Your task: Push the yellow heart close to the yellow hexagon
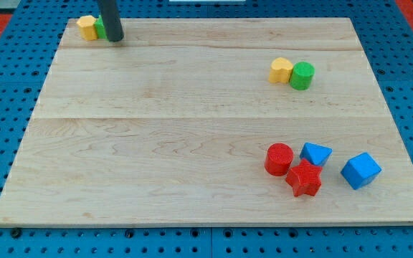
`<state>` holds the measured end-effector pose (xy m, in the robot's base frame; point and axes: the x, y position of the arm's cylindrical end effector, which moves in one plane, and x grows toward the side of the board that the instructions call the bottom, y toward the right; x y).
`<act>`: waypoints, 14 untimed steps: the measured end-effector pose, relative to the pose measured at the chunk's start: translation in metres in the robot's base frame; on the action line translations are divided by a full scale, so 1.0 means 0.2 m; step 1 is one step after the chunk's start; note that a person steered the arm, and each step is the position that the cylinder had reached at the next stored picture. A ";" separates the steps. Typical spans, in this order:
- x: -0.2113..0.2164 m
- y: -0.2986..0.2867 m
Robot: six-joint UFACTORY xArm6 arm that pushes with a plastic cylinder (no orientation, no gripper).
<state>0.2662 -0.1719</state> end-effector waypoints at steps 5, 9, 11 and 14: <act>0.03 1.27; 0.02 0.98; 0.14 0.82; 0.53 0.98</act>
<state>0.3719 0.0247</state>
